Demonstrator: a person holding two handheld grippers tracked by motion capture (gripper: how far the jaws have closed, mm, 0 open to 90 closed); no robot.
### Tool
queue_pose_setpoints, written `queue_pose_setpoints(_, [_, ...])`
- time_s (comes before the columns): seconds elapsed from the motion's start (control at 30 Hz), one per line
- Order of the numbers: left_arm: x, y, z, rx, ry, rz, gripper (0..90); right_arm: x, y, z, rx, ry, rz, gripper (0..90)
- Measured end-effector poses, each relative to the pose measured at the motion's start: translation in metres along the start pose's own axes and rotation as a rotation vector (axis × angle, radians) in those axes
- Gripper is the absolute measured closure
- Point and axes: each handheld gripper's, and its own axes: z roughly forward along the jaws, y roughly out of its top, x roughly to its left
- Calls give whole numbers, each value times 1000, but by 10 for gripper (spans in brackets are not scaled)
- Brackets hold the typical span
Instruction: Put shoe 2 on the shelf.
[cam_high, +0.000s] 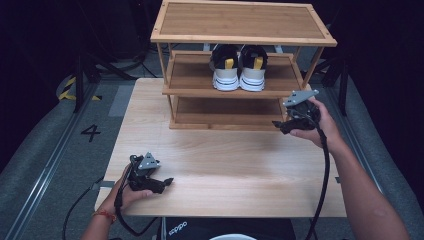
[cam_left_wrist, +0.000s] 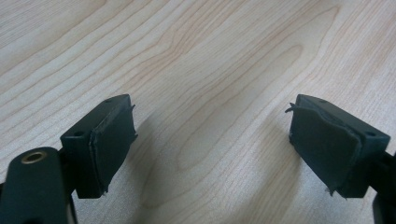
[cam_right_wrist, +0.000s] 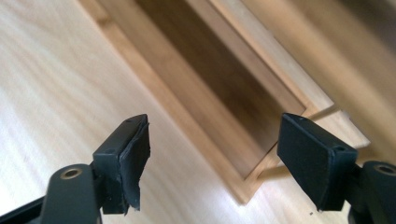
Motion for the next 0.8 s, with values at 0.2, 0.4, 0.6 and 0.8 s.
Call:
queue_pose_setpoints(0.2, [0,0,-1,2,10,7,148,13,-30,-6,23,-7,-5,260])
queue_pose_setpoints(0.4, [-1,-1,-1,-2,13,-14,147,25,-56,-12,38,-9,-11,258])
queue_pose_setpoints(0.6, [-1,-1,-1,1,15,-7,147,37,-82,-15,56,-6,-13,256])
queue_pose_setpoints(0.8, [0,0,0,-1,13,-6,146,47,-108,-19,53,0,6,249])
